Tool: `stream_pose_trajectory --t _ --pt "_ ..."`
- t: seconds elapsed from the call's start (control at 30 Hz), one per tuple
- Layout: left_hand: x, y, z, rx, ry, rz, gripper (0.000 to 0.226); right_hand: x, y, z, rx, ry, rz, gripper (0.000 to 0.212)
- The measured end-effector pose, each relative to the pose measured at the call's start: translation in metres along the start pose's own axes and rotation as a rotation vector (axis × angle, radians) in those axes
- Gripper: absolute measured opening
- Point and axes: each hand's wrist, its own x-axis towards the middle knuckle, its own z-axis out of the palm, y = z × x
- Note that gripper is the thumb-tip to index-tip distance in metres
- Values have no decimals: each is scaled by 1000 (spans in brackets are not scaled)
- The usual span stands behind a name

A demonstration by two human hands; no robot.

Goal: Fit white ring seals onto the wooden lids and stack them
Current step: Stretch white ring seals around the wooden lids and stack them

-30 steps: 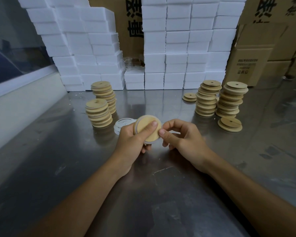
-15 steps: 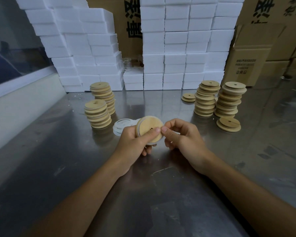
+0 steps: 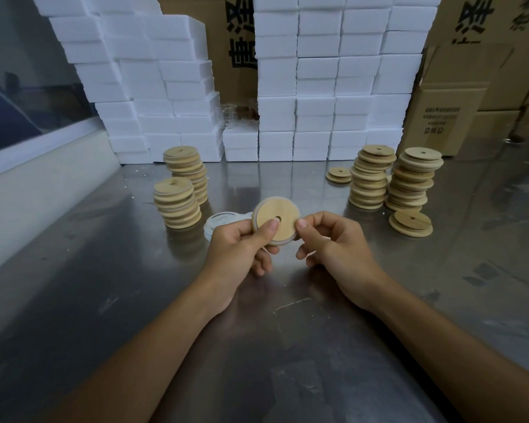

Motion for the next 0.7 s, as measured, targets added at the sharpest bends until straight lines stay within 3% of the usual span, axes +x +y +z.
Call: stream_pose_trajectory --t 0.13,0.37,0.5,0.7 --pt "1 -1 -2 -15 16 -7 29 -2 -1 2 -95 -21 -24 18" --pt "2 -1 0 6 17 -35 28 -3 -3 2 -55 -1 16 16" --pt "3 -1 1 -39 113 -11 16 -2 -2 1 -11 55 19 11" --pt "6 -11 -1 188 213 48 11 -6 -1 4 -327 77 -268 10"
